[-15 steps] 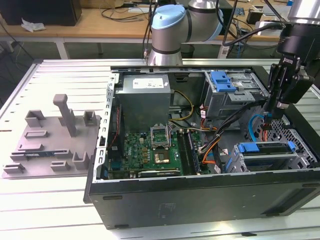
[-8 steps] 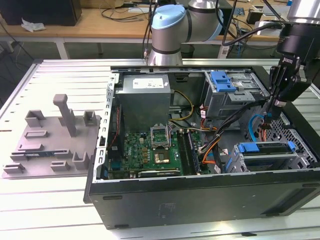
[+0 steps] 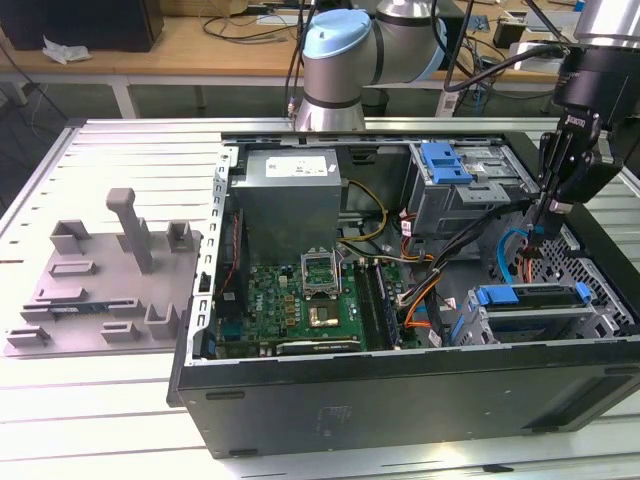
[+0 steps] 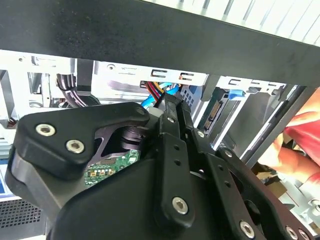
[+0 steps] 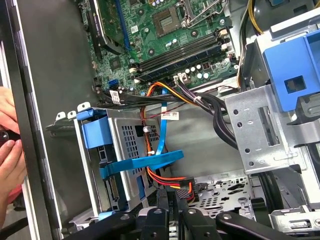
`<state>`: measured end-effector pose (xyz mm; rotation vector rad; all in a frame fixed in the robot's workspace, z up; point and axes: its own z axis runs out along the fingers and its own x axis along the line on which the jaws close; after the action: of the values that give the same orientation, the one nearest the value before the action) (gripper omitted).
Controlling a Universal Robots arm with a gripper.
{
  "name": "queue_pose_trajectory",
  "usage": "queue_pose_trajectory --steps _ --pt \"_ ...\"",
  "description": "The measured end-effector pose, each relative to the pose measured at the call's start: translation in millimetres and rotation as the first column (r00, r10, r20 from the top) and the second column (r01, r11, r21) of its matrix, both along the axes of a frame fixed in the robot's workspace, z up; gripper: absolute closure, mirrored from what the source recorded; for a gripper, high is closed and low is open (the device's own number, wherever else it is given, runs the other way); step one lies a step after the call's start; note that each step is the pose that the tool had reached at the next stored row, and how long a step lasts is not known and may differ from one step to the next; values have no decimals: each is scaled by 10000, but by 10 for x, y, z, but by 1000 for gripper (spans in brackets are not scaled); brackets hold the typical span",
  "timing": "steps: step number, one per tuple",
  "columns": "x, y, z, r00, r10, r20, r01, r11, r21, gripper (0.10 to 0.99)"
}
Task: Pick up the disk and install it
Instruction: 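Insert the first disk wire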
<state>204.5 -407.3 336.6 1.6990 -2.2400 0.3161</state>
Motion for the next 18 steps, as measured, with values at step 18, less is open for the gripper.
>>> queue_pose_trajectory --steps 18 --pt "-121 -164 182 9996 251 96 -252 9996 127 918"
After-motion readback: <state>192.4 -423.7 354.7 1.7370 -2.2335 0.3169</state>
